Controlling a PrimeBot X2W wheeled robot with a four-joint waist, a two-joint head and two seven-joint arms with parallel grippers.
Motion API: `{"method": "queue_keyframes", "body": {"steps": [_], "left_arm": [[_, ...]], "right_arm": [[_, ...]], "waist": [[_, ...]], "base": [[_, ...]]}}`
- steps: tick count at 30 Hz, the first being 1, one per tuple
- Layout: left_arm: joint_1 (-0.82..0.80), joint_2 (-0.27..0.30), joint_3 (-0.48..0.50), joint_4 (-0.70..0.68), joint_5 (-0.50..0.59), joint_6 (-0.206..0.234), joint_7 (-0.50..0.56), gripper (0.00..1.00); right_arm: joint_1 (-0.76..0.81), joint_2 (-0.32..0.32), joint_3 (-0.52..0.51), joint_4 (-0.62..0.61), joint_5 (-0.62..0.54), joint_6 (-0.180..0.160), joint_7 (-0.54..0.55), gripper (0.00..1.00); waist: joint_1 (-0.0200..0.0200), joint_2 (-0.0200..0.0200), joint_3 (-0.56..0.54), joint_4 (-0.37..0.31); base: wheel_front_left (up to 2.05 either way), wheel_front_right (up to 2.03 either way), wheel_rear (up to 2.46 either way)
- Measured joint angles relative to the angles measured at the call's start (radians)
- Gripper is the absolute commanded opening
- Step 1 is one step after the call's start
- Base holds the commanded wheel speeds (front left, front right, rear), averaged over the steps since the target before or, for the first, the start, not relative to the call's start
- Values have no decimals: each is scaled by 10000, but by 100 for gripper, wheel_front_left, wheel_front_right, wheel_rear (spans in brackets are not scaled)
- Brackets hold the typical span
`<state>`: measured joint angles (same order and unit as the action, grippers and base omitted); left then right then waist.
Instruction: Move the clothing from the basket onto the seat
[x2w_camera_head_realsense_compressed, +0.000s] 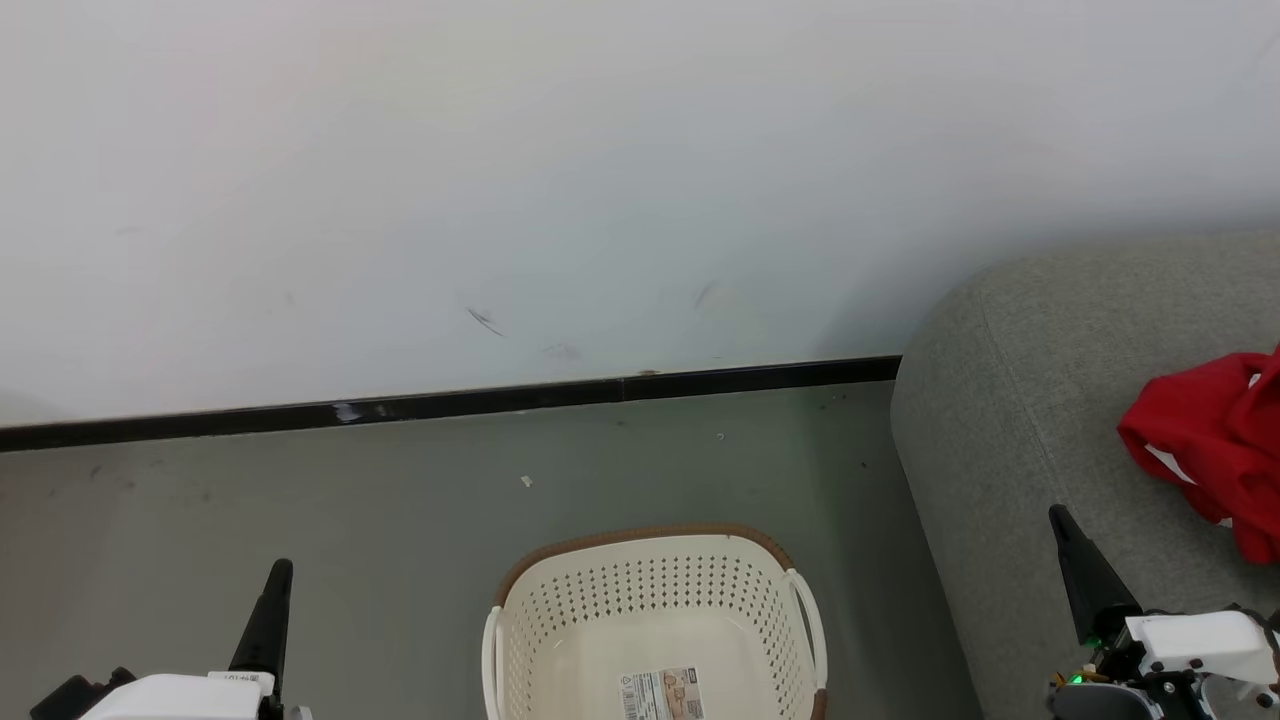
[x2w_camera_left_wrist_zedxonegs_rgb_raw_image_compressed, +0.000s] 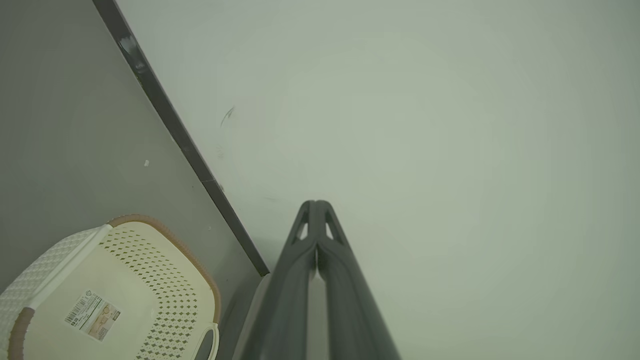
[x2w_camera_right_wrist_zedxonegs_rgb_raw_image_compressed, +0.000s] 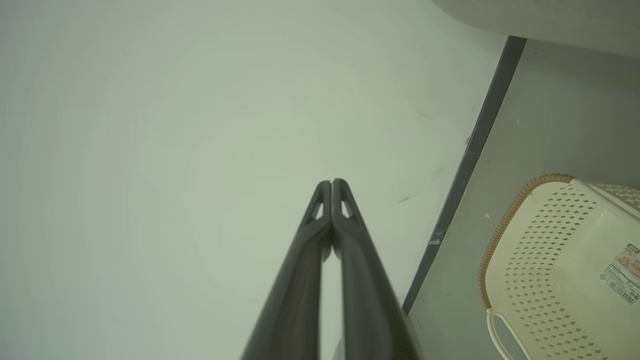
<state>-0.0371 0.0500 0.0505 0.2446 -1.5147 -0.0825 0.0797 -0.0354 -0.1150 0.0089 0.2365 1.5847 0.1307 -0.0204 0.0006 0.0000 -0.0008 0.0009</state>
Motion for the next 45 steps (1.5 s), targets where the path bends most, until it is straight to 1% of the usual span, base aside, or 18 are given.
{"method": "queue_keyframes", "body": {"steps": [7,9,45], "left_arm": [[-171,-144,232,65,-788,-244,253,0],[-210,-148,268,65,-863,-270,253,0],[-211,-151,290,192,-863,-272,257,0]], "right_arm": [[-150,-113,-46,65,1099,0,155,0],[-150,-119,-50,75,1289,0,207,0],[-151,-117,-157,242,1300,0,219,0]], "waist": [[0,0,23,-8],[0,0,24,-8],[-2,0,22,-10]], "base": [[0,0,0],[0,0,0],[0,0,0]]}}
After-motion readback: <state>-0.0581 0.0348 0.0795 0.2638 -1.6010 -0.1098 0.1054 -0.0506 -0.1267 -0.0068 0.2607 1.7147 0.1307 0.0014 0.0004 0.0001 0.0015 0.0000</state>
